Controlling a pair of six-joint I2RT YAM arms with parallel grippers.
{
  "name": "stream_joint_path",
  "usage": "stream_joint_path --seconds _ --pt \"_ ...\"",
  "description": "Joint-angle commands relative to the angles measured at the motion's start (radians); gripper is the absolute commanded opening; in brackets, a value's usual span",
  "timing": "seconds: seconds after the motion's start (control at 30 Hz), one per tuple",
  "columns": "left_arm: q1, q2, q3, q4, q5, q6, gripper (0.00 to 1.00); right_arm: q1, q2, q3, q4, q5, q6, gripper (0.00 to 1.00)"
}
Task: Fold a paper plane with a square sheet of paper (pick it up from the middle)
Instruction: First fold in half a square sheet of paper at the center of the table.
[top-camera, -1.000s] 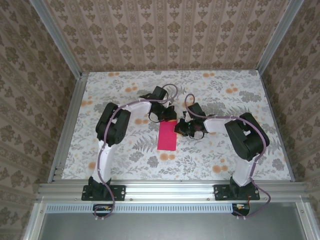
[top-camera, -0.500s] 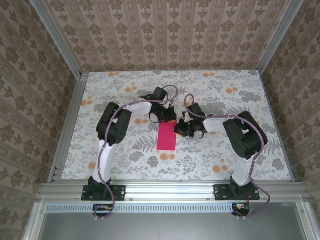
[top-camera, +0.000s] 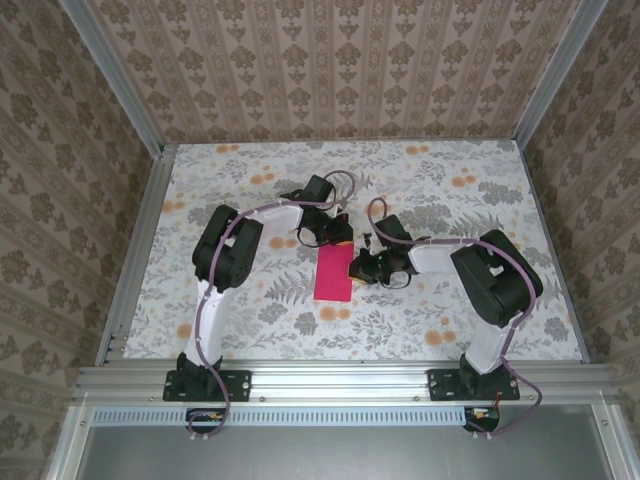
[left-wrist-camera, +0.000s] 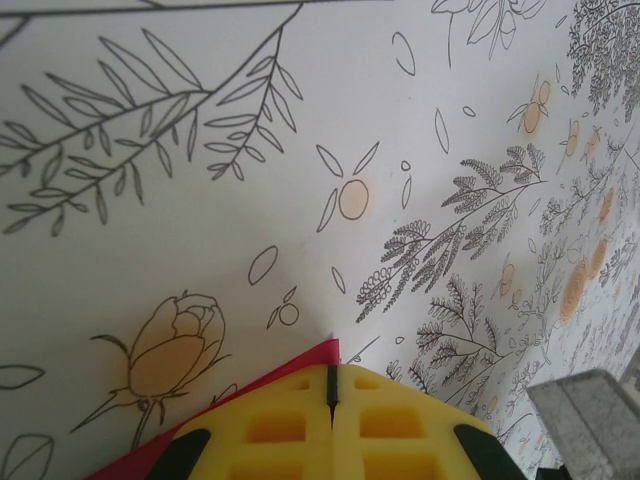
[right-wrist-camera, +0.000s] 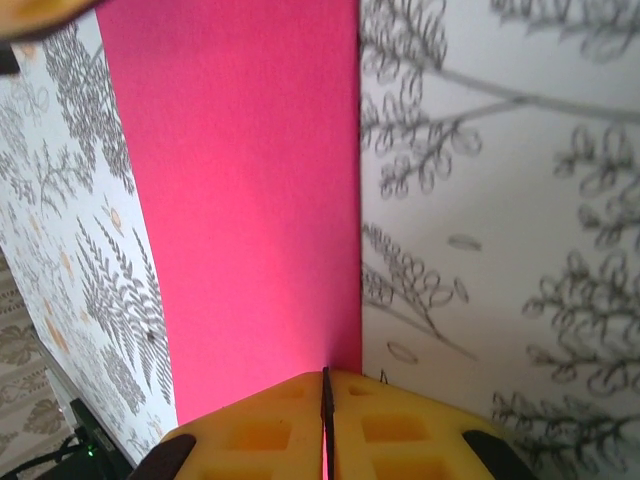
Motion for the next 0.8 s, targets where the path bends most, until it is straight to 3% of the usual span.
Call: stream_joint_path --seconds 0.0,0.6,0.77 --pt "0.006 0.053 -0.054 -0.070 -0.114 -0.012 0.01 0.027 -0.034 -0.046 -0.095 -0.028 -0.014 0.11" --pt "0.008 0.081 -0.056 -0.051 -0.112 -0.031 0.01 0.134 -0.090 -0.139 -0.143 -0.001 0.022 0.11" --pt "0.008 0.074 -0.040 -0.053 -0.105 -0.029 0.01 0.145 -0.167 -0.161 -0.171 0.017 0.031 0.12"
